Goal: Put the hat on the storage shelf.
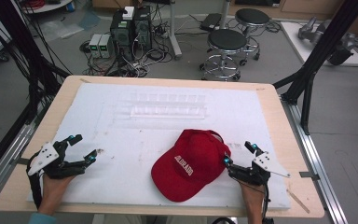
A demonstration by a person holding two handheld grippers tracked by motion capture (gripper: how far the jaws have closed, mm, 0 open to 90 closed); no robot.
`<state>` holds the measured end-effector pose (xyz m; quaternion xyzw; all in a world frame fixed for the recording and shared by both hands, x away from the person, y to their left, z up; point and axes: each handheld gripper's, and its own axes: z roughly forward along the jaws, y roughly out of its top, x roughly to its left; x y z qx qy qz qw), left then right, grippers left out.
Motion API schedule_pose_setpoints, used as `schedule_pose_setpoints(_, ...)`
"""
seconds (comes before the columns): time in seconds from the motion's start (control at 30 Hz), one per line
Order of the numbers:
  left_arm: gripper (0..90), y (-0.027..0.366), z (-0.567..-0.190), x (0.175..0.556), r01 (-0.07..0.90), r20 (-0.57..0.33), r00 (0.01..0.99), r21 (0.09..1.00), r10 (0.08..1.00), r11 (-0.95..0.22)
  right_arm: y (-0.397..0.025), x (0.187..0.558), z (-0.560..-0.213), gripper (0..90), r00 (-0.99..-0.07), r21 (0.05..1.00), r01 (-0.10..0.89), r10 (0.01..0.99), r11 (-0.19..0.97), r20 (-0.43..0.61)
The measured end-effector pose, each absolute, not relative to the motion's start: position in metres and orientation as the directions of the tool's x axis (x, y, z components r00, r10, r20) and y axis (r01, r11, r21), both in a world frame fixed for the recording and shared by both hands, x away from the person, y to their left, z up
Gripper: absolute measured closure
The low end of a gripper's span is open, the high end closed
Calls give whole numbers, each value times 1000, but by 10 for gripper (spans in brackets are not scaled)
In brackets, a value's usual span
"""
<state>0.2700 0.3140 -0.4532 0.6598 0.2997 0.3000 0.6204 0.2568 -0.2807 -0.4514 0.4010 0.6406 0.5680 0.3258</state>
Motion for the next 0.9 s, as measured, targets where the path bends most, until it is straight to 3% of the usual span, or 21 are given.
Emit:
schedule_pose_setpoints(0.47, 163, 314, -453, 272, 47, 7, 634, 998, 774, -47, -283, 256, -452, 75, -476, 992, 127, 879, 26, 38)
schedule_pose_setpoints(0.9, 163, 313, -453, 272, 44, 14, 626, 998, 780, -54, -285, 263, -446, 75, -508, 983, 178, 860, 49, 49)
